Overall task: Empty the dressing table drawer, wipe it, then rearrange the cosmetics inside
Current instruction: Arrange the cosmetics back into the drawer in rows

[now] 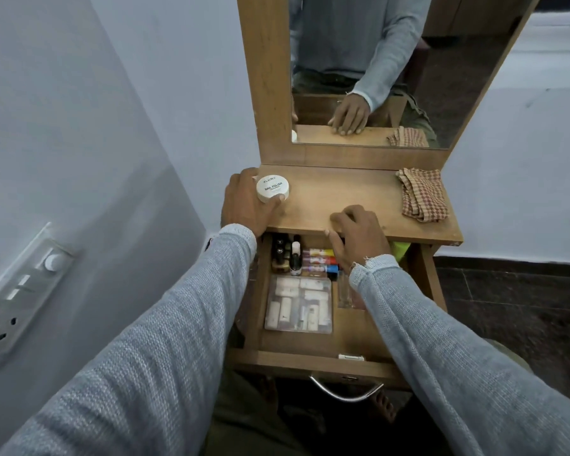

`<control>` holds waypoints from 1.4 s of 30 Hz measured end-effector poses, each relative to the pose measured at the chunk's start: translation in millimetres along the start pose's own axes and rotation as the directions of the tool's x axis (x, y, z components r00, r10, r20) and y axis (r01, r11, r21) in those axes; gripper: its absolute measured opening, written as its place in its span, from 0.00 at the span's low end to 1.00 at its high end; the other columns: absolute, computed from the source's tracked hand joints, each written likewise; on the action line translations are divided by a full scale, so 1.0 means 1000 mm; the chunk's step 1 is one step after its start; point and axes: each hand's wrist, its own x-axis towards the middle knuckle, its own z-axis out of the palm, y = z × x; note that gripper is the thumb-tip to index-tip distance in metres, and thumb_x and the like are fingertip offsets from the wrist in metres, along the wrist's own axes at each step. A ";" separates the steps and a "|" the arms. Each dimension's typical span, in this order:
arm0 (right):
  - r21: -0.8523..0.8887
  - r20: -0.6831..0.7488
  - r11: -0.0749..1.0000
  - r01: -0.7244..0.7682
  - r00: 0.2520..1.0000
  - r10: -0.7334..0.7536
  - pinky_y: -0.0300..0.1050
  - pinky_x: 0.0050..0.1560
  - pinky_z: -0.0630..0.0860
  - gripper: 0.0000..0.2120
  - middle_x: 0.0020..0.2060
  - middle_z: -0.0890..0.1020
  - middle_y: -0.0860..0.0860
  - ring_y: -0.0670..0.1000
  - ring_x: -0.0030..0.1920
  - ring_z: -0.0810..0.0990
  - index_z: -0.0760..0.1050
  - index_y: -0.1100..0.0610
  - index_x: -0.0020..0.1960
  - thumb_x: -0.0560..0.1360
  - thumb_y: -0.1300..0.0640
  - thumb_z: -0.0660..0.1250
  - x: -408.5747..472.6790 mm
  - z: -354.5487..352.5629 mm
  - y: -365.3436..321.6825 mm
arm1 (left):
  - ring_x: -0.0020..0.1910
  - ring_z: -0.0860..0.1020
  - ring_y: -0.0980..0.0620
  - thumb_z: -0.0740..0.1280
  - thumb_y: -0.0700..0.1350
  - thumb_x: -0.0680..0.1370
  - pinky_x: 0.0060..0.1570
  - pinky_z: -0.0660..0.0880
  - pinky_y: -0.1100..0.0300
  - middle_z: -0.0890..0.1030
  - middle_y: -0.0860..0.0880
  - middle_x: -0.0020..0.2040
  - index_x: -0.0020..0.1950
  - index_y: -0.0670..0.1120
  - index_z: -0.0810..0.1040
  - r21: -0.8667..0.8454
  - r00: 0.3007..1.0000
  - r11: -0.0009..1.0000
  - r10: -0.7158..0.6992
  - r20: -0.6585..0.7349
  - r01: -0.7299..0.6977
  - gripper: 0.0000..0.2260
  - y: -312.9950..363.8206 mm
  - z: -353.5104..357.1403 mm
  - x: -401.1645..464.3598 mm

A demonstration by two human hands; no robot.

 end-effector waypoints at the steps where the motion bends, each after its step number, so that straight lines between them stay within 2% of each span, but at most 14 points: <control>1: 0.000 -0.010 1.000 0.005 1.000 -0.005 0.46 0.49 0.73 0.10 0.51 0.76 0.53 0.54 0.50 0.72 0.76 0.57 0.54 0.75 0.53 0.66 -0.001 0.001 0.000 | 0.62 0.72 0.45 0.75 0.54 0.69 0.61 0.73 0.48 0.71 0.46 0.64 0.70 0.47 0.66 0.004 0.999 1.000 -0.020 0.033 0.020 0.34 -0.002 0.000 0.006; 4: -0.003 -0.011 1.000 0.012 1.000 -0.012 0.47 0.49 0.73 0.10 0.51 0.76 0.54 0.55 0.49 0.73 0.77 0.57 0.54 0.75 0.54 0.66 -0.001 0.002 -0.001 | 0.65 0.70 0.45 0.77 0.56 0.66 0.65 0.70 0.49 0.69 0.44 0.67 0.73 0.46 0.63 0.025 0.991 0.999 -0.044 0.124 0.042 0.41 -0.008 0.003 0.016; 6: -0.004 -0.002 1.000 0.007 1.000 -0.007 0.47 0.49 0.73 0.11 0.51 0.76 0.54 0.55 0.49 0.73 0.77 0.57 0.54 0.75 0.53 0.66 0.000 0.002 -0.002 | 0.66 0.70 0.45 0.77 0.57 0.65 0.65 0.69 0.50 0.69 0.44 0.67 0.73 0.45 0.63 0.058 0.986 0.997 -0.051 0.158 0.043 0.42 -0.009 0.005 0.020; 12: -0.021 0.006 1.000 0.017 1.000 -0.017 0.47 0.50 0.72 0.12 0.52 0.75 0.55 0.55 0.50 0.73 0.76 0.57 0.55 0.75 0.53 0.65 -0.001 0.002 -0.003 | 0.62 0.71 0.46 0.76 0.61 0.65 0.62 0.71 0.51 0.71 0.45 0.61 0.66 0.47 0.71 0.173 0.983 0.985 -0.042 0.178 0.011 0.35 -0.009 0.006 0.029; 19: -0.005 0.082 1.000 -0.011 0.997 0.012 0.45 0.56 0.71 0.17 0.58 0.72 0.51 0.52 0.56 0.70 0.73 0.54 0.61 0.76 0.48 0.64 0.000 -0.004 0.000 | 0.53 0.74 0.51 0.78 0.60 0.61 0.56 0.76 0.54 0.75 0.50 0.55 0.61 0.48 0.75 0.056 0.969 0.995 0.063 0.237 -0.079 0.33 -0.004 0.007 0.013; 22: 0.004 0.148 1.000 -0.024 0.989 0.023 0.45 0.59 0.69 0.22 0.60 0.71 0.50 0.51 0.59 0.69 0.71 0.52 0.64 0.74 0.45 0.66 0.000 -0.009 0.001 | 0.52 0.73 0.54 0.79 0.56 0.63 0.51 0.71 0.63 0.74 0.51 0.55 0.62 0.47 0.74 -0.032 0.956 0.988 0.152 0.251 -0.149 0.31 0.002 0.005 -0.011; 24: 0.083 0.204 0.996 -0.041 0.979 0.023 0.46 0.61 0.69 0.24 0.62 0.72 0.49 0.51 0.61 0.70 0.70 0.52 0.66 0.73 0.44 0.67 -0.001 -0.015 0.003 | 0.52 0.72 0.55 0.79 0.55 0.65 0.50 0.67 0.65 0.73 0.51 0.56 0.62 0.47 0.74 -0.072 0.945 0.979 0.204 0.255 -0.192 0.31 0.007 0.002 -0.029; 26: 0.286 0.252 0.952 -0.113 0.967 0.039 0.45 0.60 0.71 0.26 0.61 0.74 0.47 0.49 0.60 0.72 0.69 0.52 0.68 0.73 0.45 0.68 -0.005 -0.026 0.006 | 0.54 0.72 0.55 0.79 0.54 0.65 0.52 0.67 0.65 0.73 0.51 0.57 0.63 0.47 0.73 -0.098 0.929 0.967 0.254 0.270 -0.235 0.31 0.010 -0.001 -0.048; 28: 0.503 0.273 0.839 -0.207 0.959 0.073 0.42 0.55 0.74 0.22 0.55 0.77 0.45 0.46 0.54 0.77 0.72 0.52 0.65 0.74 0.46 0.68 -0.012 -0.034 0.009 | 0.55 0.72 0.55 0.79 0.54 0.65 0.55 0.69 0.62 0.74 0.51 0.57 0.63 0.47 0.73 -0.105 0.902 0.949 0.314 0.296 -0.296 0.31 0.011 0.000 -0.066; 31: 0.648 0.336 0.691 -0.320 0.934 0.117 0.43 0.46 0.80 0.14 0.45 0.84 0.49 0.48 0.43 0.83 0.79 0.56 0.56 0.73 0.50 0.70 -0.024 -0.035 0.013 | 0.54 0.72 0.53 0.78 0.57 0.65 0.55 0.71 0.58 0.75 0.50 0.55 0.61 0.47 0.74 -0.092 0.865 0.921 0.387 0.319 -0.378 0.30 0.015 0.009 -0.087; 34: 0.684 0.450 0.580 -0.443 0.882 0.143 0.49 0.41 0.82 0.10 0.42 0.85 0.55 0.52 0.36 0.84 0.79 0.59 0.53 0.73 0.57 0.71 -0.039 -0.028 0.018 | 0.54 0.72 0.53 0.78 0.57 0.65 0.57 0.64 0.64 0.75 0.50 0.55 0.62 0.48 0.74 -0.047 0.856 0.918 0.384 0.346 -0.393 0.30 0.017 0.021 -0.102; 36: 0.675 0.520 0.515 -0.529 0.836 0.175 0.45 0.37 0.82 0.11 0.43 0.85 0.58 0.51 0.34 0.84 0.78 0.61 0.54 0.72 0.59 0.72 -0.048 -0.025 0.023 | 0.55 0.72 0.54 0.78 0.56 0.65 0.59 0.60 0.70 0.75 0.50 0.56 0.63 0.48 0.73 -0.045 0.851 0.926 0.364 0.380 -0.375 0.31 0.014 0.028 -0.111; 39: 0.622 0.598 0.490 -0.611 0.774 0.206 0.43 0.34 0.82 0.11 0.42 0.84 0.57 0.50 0.33 0.83 0.78 0.60 0.52 0.71 0.61 0.73 -0.058 -0.018 0.034 | 0.61 0.71 0.53 0.78 0.55 0.66 0.63 0.68 0.59 0.73 0.50 0.62 0.69 0.48 0.70 -0.044 0.821 0.938 0.324 0.469 -0.345 0.35 0.009 0.037 -0.124; 42: 0.514 0.704 0.472 -0.716 0.667 0.244 0.39 0.29 0.79 0.11 0.39 0.84 0.58 0.50 0.29 0.81 0.77 0.61 0.51 0.70 0.61 0.74 -0.071 -0.016 0.049 | 0.64 0.69 0.52 0.77 0.55 0.67 0.64 0.68 0.57 0.71 0.50 0.66 0.70 0.48 0.69 0.010 0.804 0.949 0.262 0.534 -0.316 0.35 0.006 0.041 -0.136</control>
